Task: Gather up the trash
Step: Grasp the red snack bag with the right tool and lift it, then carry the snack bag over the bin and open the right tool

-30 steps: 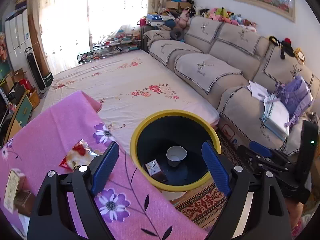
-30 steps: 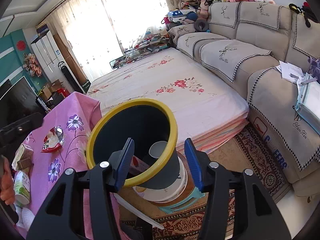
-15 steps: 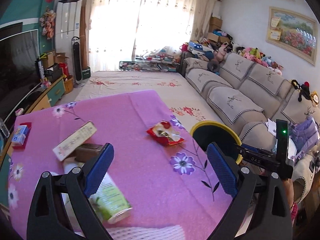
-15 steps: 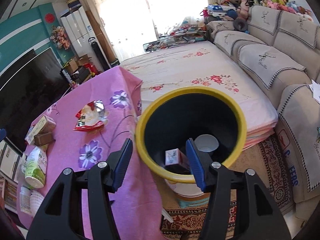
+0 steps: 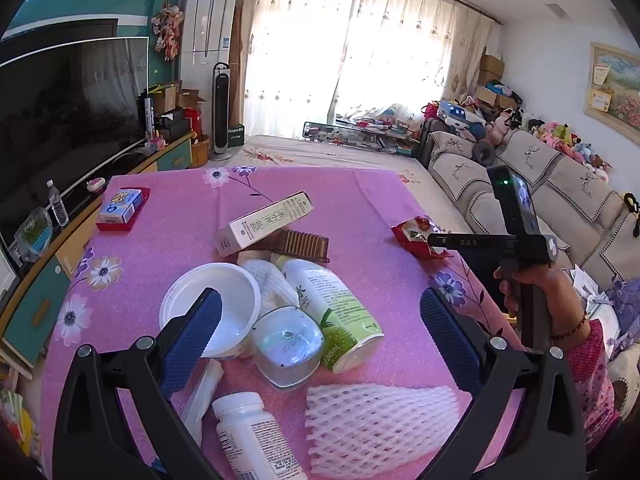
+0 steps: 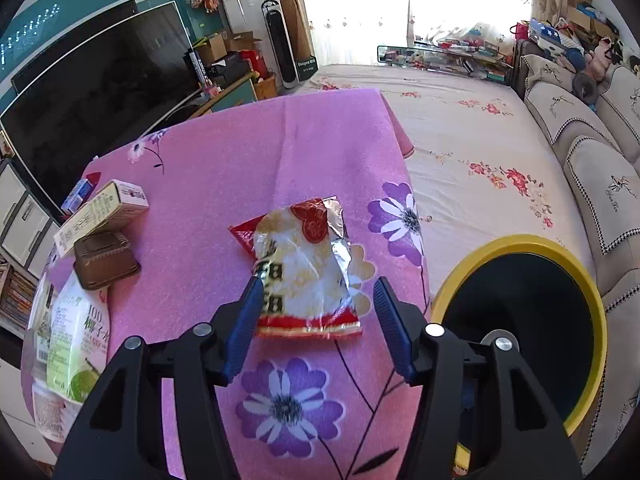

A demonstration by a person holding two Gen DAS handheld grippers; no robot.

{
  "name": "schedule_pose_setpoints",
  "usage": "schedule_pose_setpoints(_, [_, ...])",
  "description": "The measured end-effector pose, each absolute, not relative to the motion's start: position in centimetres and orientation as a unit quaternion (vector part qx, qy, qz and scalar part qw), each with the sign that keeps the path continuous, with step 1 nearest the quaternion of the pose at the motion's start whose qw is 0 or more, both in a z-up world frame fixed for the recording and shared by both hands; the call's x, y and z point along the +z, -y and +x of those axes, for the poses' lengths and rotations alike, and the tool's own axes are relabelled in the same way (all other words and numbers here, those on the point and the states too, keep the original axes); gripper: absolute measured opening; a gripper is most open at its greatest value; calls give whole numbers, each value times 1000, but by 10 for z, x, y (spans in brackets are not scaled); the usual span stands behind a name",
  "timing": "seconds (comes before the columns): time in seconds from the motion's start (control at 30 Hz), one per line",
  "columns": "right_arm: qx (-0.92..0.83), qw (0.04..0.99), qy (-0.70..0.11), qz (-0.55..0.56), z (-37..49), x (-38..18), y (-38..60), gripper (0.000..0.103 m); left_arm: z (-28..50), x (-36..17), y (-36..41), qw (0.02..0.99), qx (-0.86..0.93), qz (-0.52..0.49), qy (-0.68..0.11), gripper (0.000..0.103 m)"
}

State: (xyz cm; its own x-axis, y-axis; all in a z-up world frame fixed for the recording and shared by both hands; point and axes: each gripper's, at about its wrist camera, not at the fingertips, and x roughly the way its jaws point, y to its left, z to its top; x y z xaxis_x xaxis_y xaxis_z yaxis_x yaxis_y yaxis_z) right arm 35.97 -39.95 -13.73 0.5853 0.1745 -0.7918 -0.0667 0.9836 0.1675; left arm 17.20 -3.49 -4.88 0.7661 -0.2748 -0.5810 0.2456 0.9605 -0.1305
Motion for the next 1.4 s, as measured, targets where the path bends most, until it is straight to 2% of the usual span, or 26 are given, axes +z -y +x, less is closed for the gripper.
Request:
schedule_pose_setpoints(0.27, [77,880,-464,60,378,-155,382,58,173,-48,36,940,-127,-23,-315,98])
schedule_pose_setpoints(0.33, [81,881,-464,53,377,-157,376,55,175,-49,36,939,-126,-24,-318,98])
schedule_pose_setpoints(0.4, [89,882,-460,51,376,-157,372,33,177,-51,37,938,-126,-25,-320,98])
schedule_pose_setpoints(0.5, [97,886,-451,50,373,-154,369,13,178,-53,40,937,-126,-24,-325,98])
schedule_pose_setpoints(0.57, [102,889,-442,54,369,-150,367,8,180,-55,40,936,-126,-23,-327,98])
schedule_pose_setpoints(0.8, [84,902,-421,52,344,-133,380,7,182,-55,40,937,-126,-22,-326,98])
schedule_pose_setpoints(1.03, [30,911,-400,94,309,-125,433,7,179,-57,47,935,-132,-18,-328,98])
schedule_pose_setpoints(1.4, [-84,898,-409,137,267,-155,525,7,174,-59,63,933,-143,-1,-331,98])
